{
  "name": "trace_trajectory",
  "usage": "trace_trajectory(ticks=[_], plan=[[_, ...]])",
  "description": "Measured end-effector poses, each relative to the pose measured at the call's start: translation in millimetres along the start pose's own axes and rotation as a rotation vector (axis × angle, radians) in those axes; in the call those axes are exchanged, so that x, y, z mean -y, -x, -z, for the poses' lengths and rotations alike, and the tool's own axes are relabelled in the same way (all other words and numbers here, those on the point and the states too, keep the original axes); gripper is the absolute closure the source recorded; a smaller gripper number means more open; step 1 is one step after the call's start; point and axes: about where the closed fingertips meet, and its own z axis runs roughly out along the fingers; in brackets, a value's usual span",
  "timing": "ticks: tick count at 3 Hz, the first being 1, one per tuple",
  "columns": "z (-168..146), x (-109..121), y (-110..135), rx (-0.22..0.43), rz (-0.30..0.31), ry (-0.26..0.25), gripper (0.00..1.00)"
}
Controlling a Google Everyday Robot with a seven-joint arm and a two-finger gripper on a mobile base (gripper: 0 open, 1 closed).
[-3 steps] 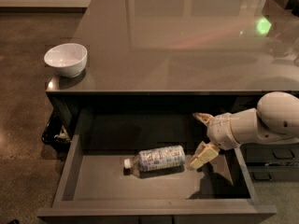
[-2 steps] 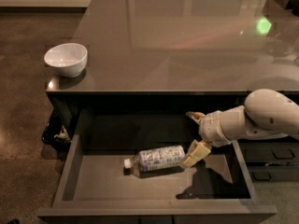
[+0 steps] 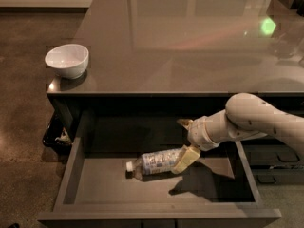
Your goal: Pick blue plastic bottle from top drawer and place on counter
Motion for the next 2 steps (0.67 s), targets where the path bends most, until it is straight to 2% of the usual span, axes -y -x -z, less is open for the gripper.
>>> trace_trajectory(ticks=[1,2], plan=[[-13,-1,-14,-0.008,-0.034,0.017,0.00],[-22,-3,-29,0.012,-0.070,0.038,0.00]])
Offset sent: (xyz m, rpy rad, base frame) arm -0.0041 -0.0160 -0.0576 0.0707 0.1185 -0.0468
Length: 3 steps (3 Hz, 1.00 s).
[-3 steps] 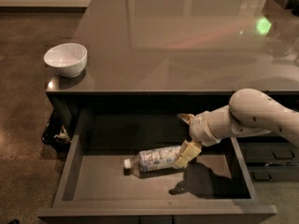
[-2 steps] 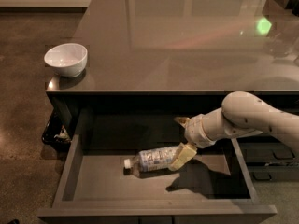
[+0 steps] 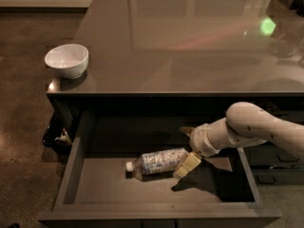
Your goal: Pick blue plastic bottle from top drawer and place on counter
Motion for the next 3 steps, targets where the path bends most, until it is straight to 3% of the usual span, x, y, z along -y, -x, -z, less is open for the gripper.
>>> trace_trajectory(ticks=[2,3], plan=[[-22,-4,-11,0.057,-0.036,0.052,0.00],[-33,-7,10,0.056,0.015,0.058,0.00]])
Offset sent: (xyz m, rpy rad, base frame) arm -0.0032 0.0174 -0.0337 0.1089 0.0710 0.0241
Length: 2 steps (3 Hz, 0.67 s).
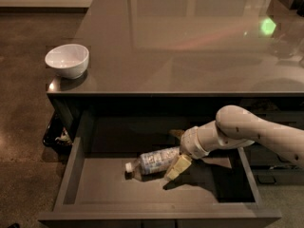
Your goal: Pick blue plastic bottle from top drawer and place on counter
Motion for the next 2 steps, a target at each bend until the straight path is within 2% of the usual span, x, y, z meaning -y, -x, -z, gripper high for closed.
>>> trace_trajectory(ticks=[1,2], plan=[[2,-6,34,-0.011,0.080,-0.022,0.00],[3,-11,53,-0.019,0.129,-0.027,0.00]])
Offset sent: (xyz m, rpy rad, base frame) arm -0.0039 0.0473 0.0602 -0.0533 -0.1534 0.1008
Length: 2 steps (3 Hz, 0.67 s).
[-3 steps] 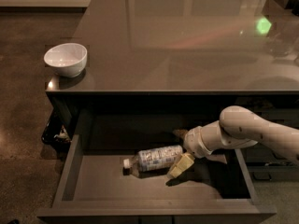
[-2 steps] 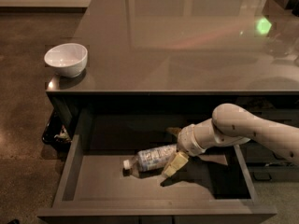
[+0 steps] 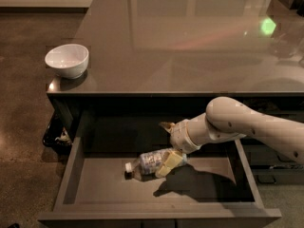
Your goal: Pick blue plastic bottle from top drawer and place on counter
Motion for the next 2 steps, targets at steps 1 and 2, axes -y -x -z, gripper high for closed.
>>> trace_trajectory(ticks=[1,2], plan=[[-3,0,-17,0.012,-0.042,0.025,0.00],[-6,0,-37,0.018,-0.083,0.041,0.00]])
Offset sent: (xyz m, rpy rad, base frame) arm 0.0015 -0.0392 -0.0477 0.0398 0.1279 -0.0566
